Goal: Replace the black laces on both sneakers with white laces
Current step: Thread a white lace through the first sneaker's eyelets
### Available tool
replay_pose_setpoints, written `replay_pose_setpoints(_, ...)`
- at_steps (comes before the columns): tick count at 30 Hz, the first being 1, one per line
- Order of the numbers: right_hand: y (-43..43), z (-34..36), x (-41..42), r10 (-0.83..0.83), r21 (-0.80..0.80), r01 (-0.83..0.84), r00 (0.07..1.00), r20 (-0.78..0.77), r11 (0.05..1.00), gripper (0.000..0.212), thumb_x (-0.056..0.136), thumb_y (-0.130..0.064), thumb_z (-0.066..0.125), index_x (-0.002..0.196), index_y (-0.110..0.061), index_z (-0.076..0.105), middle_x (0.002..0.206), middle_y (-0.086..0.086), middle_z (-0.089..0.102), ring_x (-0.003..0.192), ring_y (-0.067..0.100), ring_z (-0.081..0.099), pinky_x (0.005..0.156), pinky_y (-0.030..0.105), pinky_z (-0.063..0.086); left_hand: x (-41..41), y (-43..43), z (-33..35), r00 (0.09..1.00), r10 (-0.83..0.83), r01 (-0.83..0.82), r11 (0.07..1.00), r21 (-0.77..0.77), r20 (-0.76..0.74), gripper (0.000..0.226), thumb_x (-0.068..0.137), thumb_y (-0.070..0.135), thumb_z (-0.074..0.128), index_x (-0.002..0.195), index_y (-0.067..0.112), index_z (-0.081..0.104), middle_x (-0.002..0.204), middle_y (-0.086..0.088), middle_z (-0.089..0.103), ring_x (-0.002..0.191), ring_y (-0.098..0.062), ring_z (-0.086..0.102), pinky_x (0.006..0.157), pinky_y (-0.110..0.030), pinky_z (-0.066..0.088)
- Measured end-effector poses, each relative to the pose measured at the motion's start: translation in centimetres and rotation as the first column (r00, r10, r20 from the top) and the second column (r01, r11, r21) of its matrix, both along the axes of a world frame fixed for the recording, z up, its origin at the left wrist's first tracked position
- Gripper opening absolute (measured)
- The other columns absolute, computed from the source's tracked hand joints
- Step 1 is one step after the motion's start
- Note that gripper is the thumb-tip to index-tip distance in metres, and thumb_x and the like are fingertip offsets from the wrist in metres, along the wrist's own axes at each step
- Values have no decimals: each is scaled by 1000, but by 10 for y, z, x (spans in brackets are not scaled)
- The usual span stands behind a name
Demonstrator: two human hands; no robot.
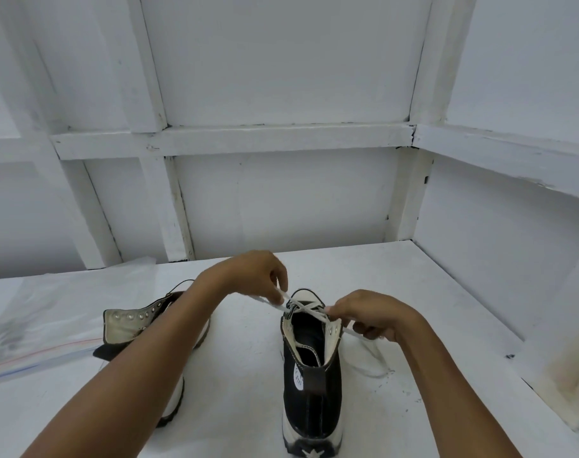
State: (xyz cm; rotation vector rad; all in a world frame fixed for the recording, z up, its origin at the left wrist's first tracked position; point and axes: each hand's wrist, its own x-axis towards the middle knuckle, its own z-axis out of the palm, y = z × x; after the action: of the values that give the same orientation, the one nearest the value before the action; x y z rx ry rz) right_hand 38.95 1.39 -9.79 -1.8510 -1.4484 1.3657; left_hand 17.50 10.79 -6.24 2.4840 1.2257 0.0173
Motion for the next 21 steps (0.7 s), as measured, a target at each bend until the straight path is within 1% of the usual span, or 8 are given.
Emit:
replay_pose_setpoints(3, -4, 8, 0, 74, 6, -74, 997, 6, 997, 32, 98, -21, 56, 68, -13, 61, 44, -11, 52, 47, 10, 24, 48, 23, 17, 2, -4, -20, 991, -44, 42, 999, -18, -128, 6, 84, 33, 72, 89, 29, 72, 81, 11, 66, 81, -12, 59, 71, -28, 47)
replay_pose_setpoints(6, -5, 9, 5, 88, 32, -89, 996, 34, 996, 29, 96, -17, 57, 68, -12, 63, 43, -12, 50, 42, 7, 27, 46, 22, 18, 2, -8, -30, 996, -61, 60, 998, -17, -63, 14, 88, 27, 71, 101, 22, 71, 96, 4, 70, 87, -14, 59, 77, -30, 49)
replay_pose_setpoints(8, -2, 6, 6, 37, 99, -43, 997, 62, 994, 24, 93, -20, 63, 72, -9, 66, 52, -10, 57, 43, 7, 31, 43, 20, 21, 1, -10, -32, 998, -57, 56, 998, -20, -8, 17, 89, 24, 70, 105, 20, 69, 102, 1, 69, 89, -14, 58, 81, -33, 50)
replay_pose_setpoints(11, 6, 0, 4, -33, 195, 30, 999, 14, 980, 18, 88, -22, 70, 89, -4, 70, 74, -1, 69, 49, 8, 35, 42, 19, 24, -1, -11, -34, 998, -67, 67, 998, -7, 0, 12, 91, 24, 66, 101, 19, 70, 99, 0, 70, 92, -18, 61, 82, -38, 52)
replay_pose_setpoints(15, 11, -4, 1, -2, 212, -3, 1000, 24, 977, 12, 87, -21, 70, 80, -12, 67, 77, 0, 70, 48, 7, 35, 44, 19, 25, 0, -13, -34, 998, -60, 60, 998, -18, -4, 15, 96, 22, 54, 98, 17, 68, 86, 6, 63, 82, -14, 55, 71, -29, 43)
replay_pose_setpoints(18, 15, -8, -2, -16, 355, -9, 998, 67, 935, 8, 87, -15, 68, 80, -17, 70, 77, -7, 67, 58, 6, 47, 53, 19, 35, 1, -13, -39, 999, -46, 45, 997, -63, -7, 12, 97, 22, 52, 102, 18, 62, 91, 7, 60, 86, -15, 55, 74, -30, 44)
replay_pose_setpoints(20, 20, -10, -6, 7, 439, -48, 995, 95, 897, 8, 85, -16, 70, 81, -21, 73, 85, -12, 71, 81, 5, 62, 70, 22, 47, 1, -13, -41, 998, -55, 56, 995, -79, 15, 9, 96, 21, 55, 104, 20, 58, 90, 8, 60, 83, -13, 55, 70, -27, 44)
replay_pose_setpoints(21, 22, -10, -8, 28, 454, -81, 992, 121, 887, 7, 84, -16, 70, 82, -22, 74, 89, -12, 72, 89, 4, 63, 77, 24, 48, 1, -13, -41, 998, -67, 68, 995, -71, 16, 9, 96, 21, 57, 105, 20, 58, 89, 10, 58, 81, -11, 54, 67, -24, 42)
